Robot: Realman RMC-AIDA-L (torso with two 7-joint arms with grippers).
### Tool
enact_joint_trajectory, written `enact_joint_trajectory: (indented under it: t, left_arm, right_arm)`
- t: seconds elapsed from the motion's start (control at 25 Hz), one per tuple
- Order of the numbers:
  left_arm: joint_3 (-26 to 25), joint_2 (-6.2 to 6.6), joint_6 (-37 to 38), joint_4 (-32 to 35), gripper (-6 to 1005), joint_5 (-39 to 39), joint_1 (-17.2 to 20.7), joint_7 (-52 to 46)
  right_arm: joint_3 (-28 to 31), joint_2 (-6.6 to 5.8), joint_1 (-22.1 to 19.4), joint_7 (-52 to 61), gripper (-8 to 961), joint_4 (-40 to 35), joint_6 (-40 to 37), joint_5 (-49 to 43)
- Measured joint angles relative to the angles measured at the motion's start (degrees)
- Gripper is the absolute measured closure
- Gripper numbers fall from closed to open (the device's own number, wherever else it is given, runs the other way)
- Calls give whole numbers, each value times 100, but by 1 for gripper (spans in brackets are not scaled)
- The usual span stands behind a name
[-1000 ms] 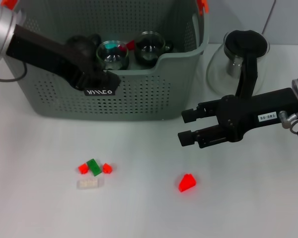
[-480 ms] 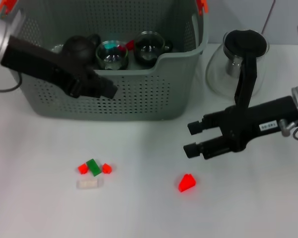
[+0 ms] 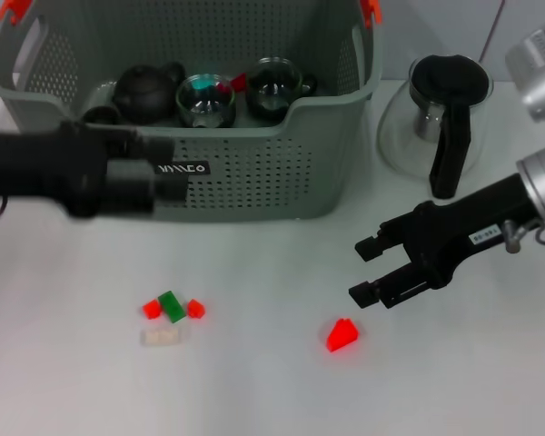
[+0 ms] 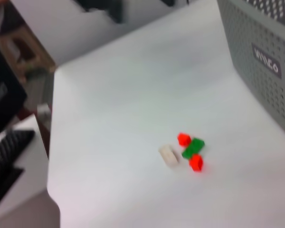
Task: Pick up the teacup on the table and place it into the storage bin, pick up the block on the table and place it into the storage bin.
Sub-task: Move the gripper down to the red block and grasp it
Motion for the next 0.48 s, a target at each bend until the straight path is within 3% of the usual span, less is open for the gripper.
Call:
enact_joint_trajectory:
  t: [0.2, 0.48]
  left_arm:
    - [305, 131, 286, 736, 334, -157, 309, 1085]
    - [209, 118, 270, 1653, 179, -214, 521, 1786]
  right_arm:
    - [-17, 123, 405, 16, 131, -3, 60, -708]
    - [-308, 531, 1013, 142, 130, 21, 540, -1936]
